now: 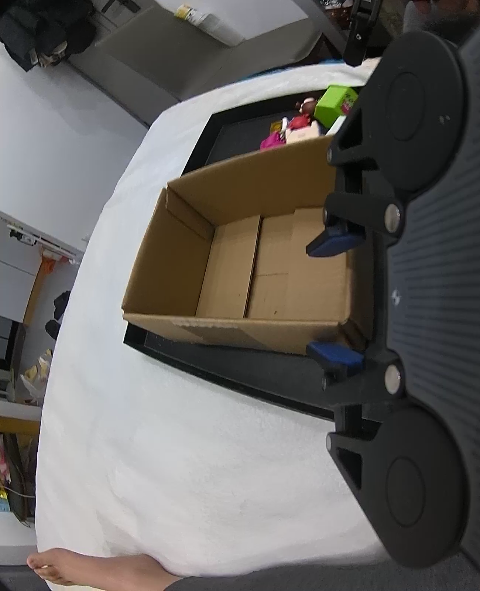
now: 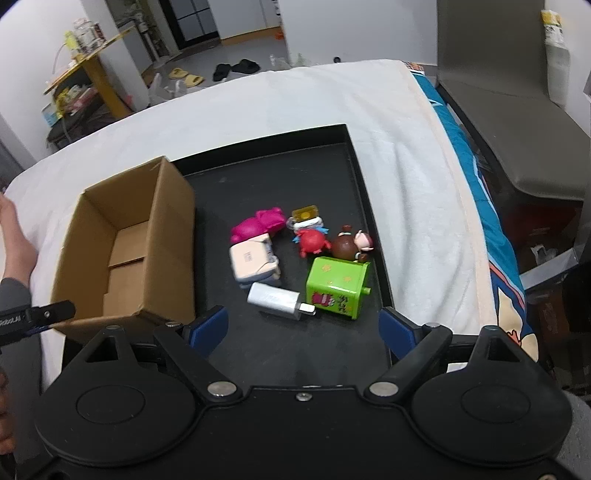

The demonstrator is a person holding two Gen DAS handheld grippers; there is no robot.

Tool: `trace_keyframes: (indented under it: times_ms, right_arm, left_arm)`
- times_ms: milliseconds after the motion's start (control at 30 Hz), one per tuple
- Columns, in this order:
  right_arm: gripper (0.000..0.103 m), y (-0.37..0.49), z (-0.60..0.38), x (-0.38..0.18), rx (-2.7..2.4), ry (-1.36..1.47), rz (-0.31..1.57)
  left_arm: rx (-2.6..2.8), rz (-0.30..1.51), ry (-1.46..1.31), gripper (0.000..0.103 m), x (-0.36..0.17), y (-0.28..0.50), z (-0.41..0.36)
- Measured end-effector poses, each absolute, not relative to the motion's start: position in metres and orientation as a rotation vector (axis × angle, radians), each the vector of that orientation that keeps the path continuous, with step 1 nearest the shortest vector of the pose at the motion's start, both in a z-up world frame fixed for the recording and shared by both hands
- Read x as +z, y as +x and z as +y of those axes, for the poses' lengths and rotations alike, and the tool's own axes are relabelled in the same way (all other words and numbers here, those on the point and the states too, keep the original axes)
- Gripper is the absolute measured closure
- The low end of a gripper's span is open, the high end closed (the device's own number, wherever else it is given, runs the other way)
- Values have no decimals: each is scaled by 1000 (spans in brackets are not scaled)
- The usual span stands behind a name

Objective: Organize rigid objects
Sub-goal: 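Reach the right gripper to the green cube box and close on it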

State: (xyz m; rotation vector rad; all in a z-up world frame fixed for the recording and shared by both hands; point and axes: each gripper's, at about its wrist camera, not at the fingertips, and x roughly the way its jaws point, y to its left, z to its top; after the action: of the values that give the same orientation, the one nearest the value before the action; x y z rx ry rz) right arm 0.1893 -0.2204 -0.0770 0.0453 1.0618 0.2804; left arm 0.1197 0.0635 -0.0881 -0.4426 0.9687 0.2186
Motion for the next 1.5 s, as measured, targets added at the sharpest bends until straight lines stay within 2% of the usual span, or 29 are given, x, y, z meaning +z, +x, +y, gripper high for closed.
trace_keyframes:
  times_ms: [167, 267, 567, 1100, 1133, 1200, 1233, 1267, 1500]
  right_arm:
    - [19, 203, -221, -86, 236, 75, 1082]
    - [27, 212, -221, -92, 211, 97, 1102]
    - [29, 235, -225, -108, 123, 149, 1134]
    - [31, 260, -208, -141, 36, 88, 1226]
    - [33, 261, -206, -144, 36, 78, 1234]
    - [48, 264, -204, -151, 40, 65, 1252]
    - [49, 264, -203, -151, 34, 60, 1249]
    - [56, 263, -203, -148, 37, 62, 1234]
    - [55, 258, -204, -126, 66, 68, 1194]
  left_arm:
    - [257, 978, -460, 76, -98, 127, 71]
    - [259, 973, -478, 85, -101, 129, 75]
    - [248, 885, -565, 85, -113, 117, 92]
    - [224, 838, -546, 85, -116, 109, 89]
    - [222, 837, -549, 85, -116, 108, 90]
    - [219, 837, -561, 85, -117, 107, 92]
    - [217, 837, -563, 85, -117, 108, 93]
    - [215, 836, -564, 85, -117, 107, 93]
    - [213, 833, -565, 85, -116, 107, 93]
